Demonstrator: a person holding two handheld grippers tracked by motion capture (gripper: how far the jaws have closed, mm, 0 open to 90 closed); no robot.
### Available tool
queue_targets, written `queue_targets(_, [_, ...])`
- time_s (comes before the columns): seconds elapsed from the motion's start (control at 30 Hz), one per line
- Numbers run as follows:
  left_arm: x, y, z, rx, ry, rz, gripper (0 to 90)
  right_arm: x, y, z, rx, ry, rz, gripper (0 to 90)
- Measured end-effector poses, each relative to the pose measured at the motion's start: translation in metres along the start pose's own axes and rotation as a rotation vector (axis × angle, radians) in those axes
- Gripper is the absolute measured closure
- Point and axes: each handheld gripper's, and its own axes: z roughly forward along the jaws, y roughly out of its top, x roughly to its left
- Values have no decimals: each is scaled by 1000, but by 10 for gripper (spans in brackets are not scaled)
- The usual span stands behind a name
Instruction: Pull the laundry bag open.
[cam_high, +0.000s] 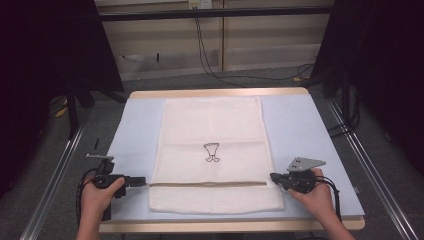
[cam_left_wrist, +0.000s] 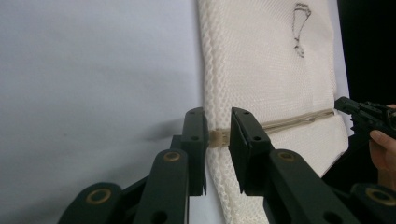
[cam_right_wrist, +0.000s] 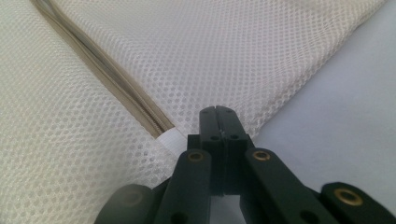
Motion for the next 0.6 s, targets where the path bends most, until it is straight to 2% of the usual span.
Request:
queue_targets(0.03, [-3, 0, -1, -46, 23, 6, 728, -1, 1, -3, -4, -6, 1, 849])
queue_targets(0.07, [-4, 2, -3, -58, 45, 48, 668, -2, 3, -7, -31, -29, 6, 759])
queue_targets(0.1, [-7, 3, -4, -118, 69, 99, 632, -4, 4, -10, -61, -52, 12, 696])
queue_targets(0.13, [-9, 3, -4, -162, 83, 113, 588, -7, 4, -14, -117, -111, 33, 595])
queue_targets(0.17, [-13, 4, -3, -209, 104, 134, 554, -10, 5, -17, -141, -152, 46, 547])
queue_targets(0.2, [-15, 5, -2, -240, 129, 179, 487, -15, 5, -21, -164, -209, 65, 462])
queue_targets(0.23, [-16, 5, 0, -273, 171, 229, 470, -19, 4, -24, -172, -240, 80, 429])
queue_targets(0.27, [-18, 5, 3, -313, 193, 234, 439, -22, 3, -25, -173, -258, 98, 409])
queue_targets(0.3, [-17, 6, 6, -333, 231, 270, 409, -24, 2, -26, -173, -263, 104, 392])
queue_targets(0.37, [-15, 8, 9, -346, 263, 309, 354, -29, -1, -26, -152, -264, 114, 388])
queue_targets(0.4, [-15, 10, 11, -347, 295, 332, 342, -30, -2, -26, -139, -263, 113, 380])
queue_targets(0.47, [-15, 13, 13, -334, 326, 338, 338, -32, -2, -26, -139, -269, 114, 360])
queue_targets(0.5, [-15, 14, 15, -344, 337, 342, 327, -34, -1, -26, -141, -270, 112, 340])
queue_targets(0.6, [-14, 16, 18, -340, 395, 374, 284, -38, -1, -25, -126, -277, 122, 285])
